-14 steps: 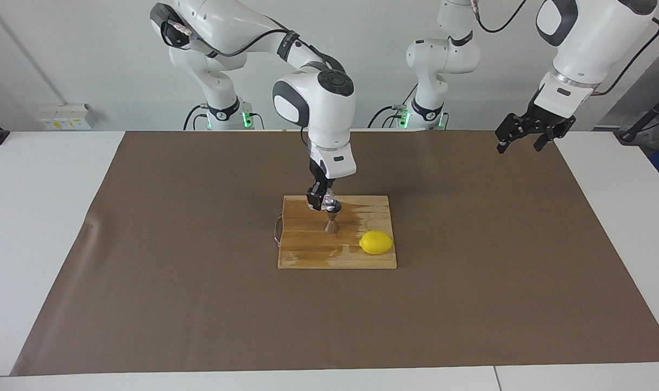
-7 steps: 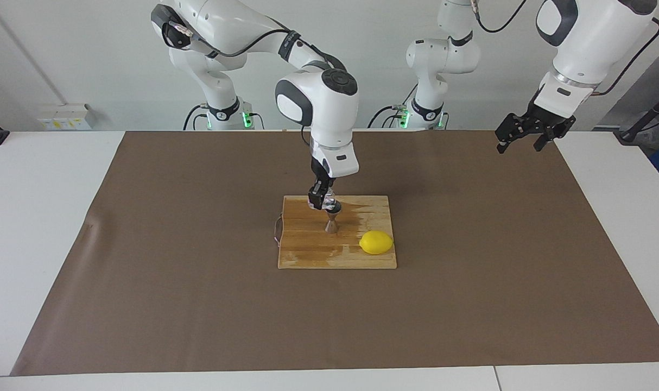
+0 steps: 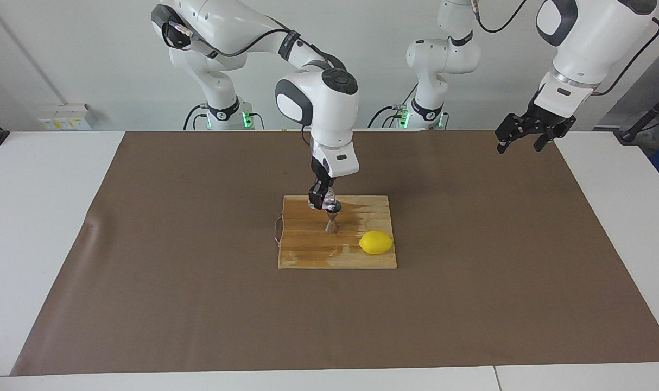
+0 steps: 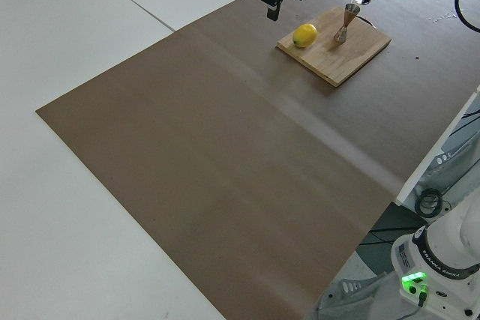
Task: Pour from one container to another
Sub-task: 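Hold the clear glass tipped over the metal cup with the right gripper, then turn the clear glass upright and carry it away from the board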
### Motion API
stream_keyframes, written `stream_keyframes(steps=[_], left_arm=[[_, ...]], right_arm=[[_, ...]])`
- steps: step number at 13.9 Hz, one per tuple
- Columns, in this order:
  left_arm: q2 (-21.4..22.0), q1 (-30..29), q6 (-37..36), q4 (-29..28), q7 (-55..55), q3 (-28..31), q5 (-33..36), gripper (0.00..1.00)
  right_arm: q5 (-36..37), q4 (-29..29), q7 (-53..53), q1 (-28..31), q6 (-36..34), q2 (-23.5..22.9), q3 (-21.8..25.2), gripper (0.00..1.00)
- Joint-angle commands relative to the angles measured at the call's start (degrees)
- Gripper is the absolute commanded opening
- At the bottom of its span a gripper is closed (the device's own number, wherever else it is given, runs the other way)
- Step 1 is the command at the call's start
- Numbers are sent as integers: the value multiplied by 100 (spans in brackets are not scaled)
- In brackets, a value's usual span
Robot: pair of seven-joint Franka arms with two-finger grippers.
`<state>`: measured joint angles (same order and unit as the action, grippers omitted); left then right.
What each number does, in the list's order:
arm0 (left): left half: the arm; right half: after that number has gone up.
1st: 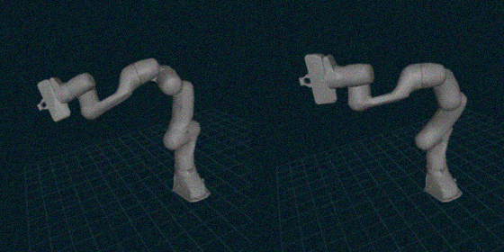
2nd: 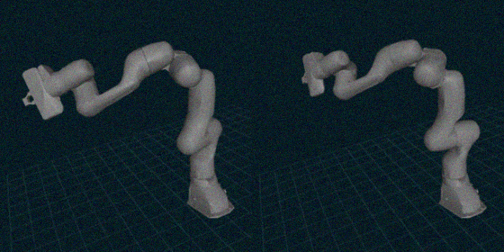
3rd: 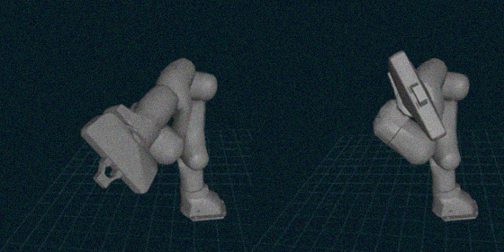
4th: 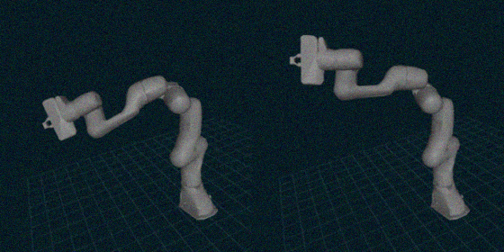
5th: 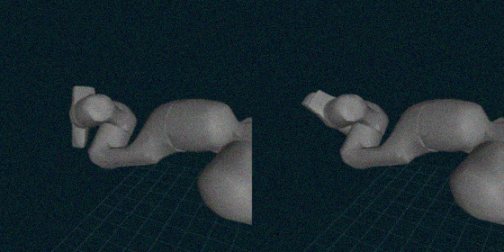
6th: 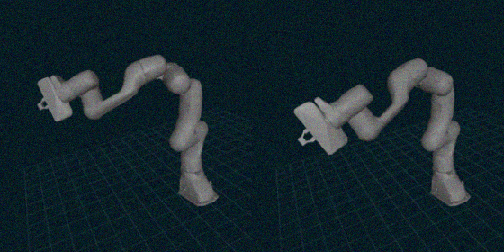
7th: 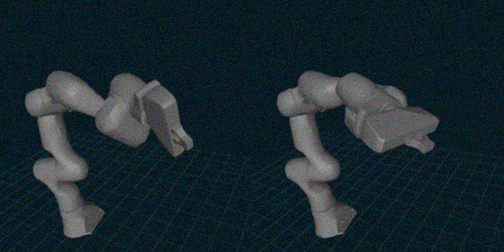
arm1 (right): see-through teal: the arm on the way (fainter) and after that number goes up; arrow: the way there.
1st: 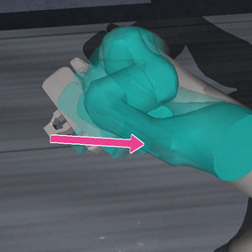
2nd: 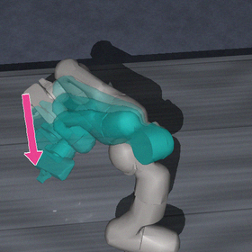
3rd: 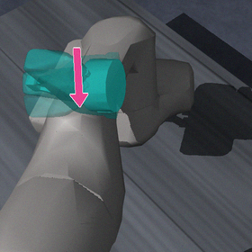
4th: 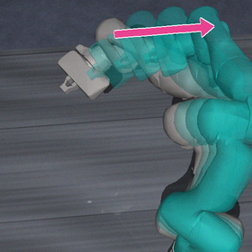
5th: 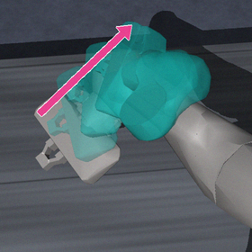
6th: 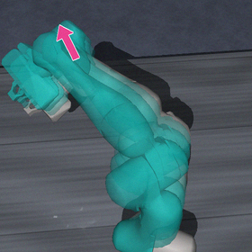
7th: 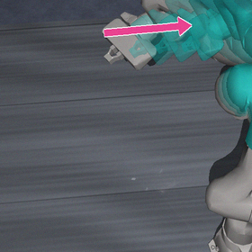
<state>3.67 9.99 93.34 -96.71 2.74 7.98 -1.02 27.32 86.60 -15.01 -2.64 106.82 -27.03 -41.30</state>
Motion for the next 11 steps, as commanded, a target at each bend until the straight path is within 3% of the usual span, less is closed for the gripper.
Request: stream_keyframes(steps=[1,11], left_arm=[[143,-6,-26,-155,77,-16,119,100],[143,-6,-26,-155,77,-16,119,100]], right_arm=[[116,-196,121,114,-47,-162,-168,10],[-587,-196,-98,308,437,-48,-195,11]])
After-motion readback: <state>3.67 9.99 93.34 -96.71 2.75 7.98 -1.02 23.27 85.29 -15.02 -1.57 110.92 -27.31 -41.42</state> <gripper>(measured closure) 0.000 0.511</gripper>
